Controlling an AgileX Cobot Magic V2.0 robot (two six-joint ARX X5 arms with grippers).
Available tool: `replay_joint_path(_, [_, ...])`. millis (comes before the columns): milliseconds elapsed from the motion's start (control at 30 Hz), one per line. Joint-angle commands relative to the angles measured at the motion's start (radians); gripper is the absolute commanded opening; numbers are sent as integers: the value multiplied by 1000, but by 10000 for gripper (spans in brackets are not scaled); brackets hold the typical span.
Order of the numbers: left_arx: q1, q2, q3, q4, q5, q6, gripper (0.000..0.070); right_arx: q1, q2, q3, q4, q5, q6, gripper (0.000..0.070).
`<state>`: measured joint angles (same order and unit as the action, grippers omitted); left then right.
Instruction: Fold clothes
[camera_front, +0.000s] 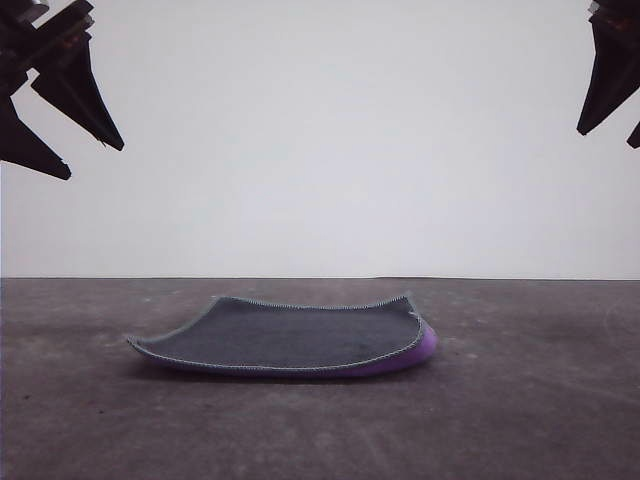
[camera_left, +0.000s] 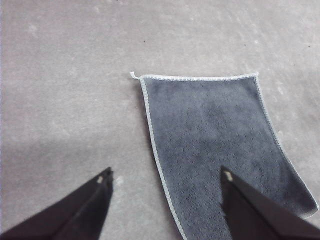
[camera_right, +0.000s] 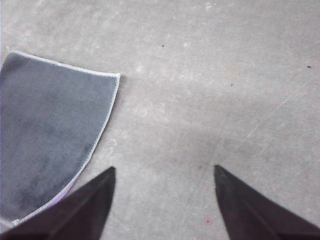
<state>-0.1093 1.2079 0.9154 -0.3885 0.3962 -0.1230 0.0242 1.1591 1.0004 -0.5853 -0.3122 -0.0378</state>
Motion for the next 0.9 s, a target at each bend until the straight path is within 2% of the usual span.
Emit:
replay_joint_path(0, [-3, 8, 23, 6, 6, 10, 435, 0, 10, 13, 5, -2, -7, 425])
replay_joint_path(233, [-34, 42, 23, 74, 9, -7, 435, 25, 42, 14, 41, -76, 10, 425])
replay_joint_path(533, [-74, 239, 59, 179, 54, -51, 435, 103, 224, 14, 202, -129, 43, 425])
replay_joint_path(867, [-79, 548, 302, 169, 84, -50, 435, 151, 489, 23, 488, -188, 148, 425])
